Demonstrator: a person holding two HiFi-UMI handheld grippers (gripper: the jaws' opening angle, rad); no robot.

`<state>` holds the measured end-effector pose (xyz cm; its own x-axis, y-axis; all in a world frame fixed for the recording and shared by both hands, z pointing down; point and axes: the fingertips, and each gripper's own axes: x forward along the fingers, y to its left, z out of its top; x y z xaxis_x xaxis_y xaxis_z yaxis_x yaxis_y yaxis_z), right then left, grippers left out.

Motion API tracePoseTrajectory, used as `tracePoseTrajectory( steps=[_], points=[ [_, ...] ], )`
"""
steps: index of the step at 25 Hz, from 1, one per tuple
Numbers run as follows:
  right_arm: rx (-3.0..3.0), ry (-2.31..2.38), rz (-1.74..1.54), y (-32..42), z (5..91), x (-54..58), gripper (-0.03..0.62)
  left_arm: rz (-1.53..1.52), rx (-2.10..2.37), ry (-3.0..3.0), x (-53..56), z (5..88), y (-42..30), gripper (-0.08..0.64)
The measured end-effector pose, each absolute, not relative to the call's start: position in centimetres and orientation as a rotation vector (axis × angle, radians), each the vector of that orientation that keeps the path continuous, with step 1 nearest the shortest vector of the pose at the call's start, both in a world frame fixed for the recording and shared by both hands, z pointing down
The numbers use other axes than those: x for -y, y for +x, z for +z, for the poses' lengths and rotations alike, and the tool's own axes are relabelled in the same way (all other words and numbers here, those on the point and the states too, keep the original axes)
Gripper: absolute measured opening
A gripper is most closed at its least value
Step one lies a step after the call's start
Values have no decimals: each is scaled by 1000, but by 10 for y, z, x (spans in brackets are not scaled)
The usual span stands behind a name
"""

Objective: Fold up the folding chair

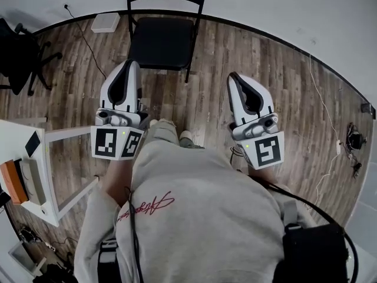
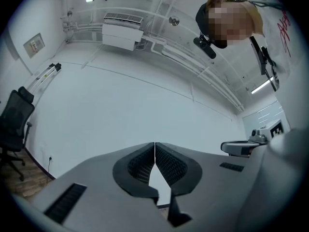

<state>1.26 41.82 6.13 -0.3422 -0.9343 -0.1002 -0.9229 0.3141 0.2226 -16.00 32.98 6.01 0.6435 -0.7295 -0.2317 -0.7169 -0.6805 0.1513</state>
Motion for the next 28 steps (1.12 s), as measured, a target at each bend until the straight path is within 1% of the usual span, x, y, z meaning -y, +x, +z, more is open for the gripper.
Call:
tracePoseTrajectory(
  steps=[7, 15, 16, 17, 18, 19, 20, 24, 26, 28],
  points=[
    [2551, 1771, -326, 27, 73, -379, 14, -362, 1281, 2752, -292, 83, -158, 18],
    [2515, 1888, -270, 53, 82, -265, 15, -342, 1150, 2778, -194, 103, -132, 22],
    [2500, 1908, -245, 58, 87, -245, 15, -331, 1121, 2745, -178, 110, -130, 61],
    [2480, 1920, -216, 63, 93, -226, 17, -308, 1085, 2696, -163, 121, -127, 156],
    [2456, 1922, -179, 67, 102, -207, 34, -275, 1047, 2632, -149, 135, -124, 232],
    [2430, 1916, -135, 72, 112, -189, 118, -243, 1014, 2557, -137, 153, -122, 241],
    [2402, 1914, -92, 77, 122, -172, 182, -220, 994, 2482, -126, 171, -121, 250],
    [2289, 1949, 68, 102, 174, -119, 205, -149, 1075, 2217, -103, 254, -132, 268],
    [2254, 1951, 164, 115, 208, -94, 216, -135, 1129, 2036, -104, 308, -142, 301],
    [2234, 1940, 266, 130, 246, -68, 223, -103, 1181, 1826, -113, 372, -154, 317]
  ],
)
